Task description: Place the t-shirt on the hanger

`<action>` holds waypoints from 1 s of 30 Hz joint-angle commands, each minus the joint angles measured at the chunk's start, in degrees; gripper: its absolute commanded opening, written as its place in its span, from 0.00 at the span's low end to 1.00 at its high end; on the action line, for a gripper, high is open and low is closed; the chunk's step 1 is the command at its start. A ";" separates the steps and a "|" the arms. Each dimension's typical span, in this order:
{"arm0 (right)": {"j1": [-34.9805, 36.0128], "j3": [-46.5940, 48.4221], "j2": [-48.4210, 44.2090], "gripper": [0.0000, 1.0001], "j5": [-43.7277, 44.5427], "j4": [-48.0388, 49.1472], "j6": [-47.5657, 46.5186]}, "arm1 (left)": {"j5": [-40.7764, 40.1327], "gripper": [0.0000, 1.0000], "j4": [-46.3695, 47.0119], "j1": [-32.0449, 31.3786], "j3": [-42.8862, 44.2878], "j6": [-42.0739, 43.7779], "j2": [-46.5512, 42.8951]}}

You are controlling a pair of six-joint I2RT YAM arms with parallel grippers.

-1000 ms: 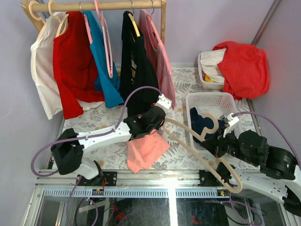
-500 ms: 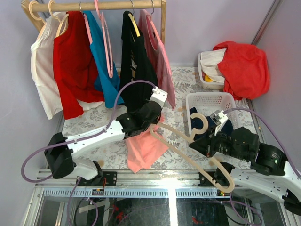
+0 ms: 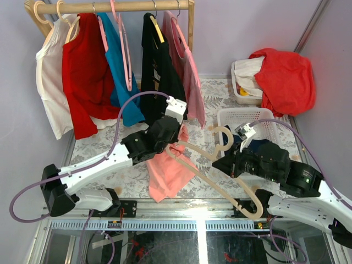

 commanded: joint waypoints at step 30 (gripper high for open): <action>-0.03 10.97 9.63 0.00 3.12 4.12 -4.97 | -1.77 0.00 -10.21 0.13 8.13 -2.15 -6.79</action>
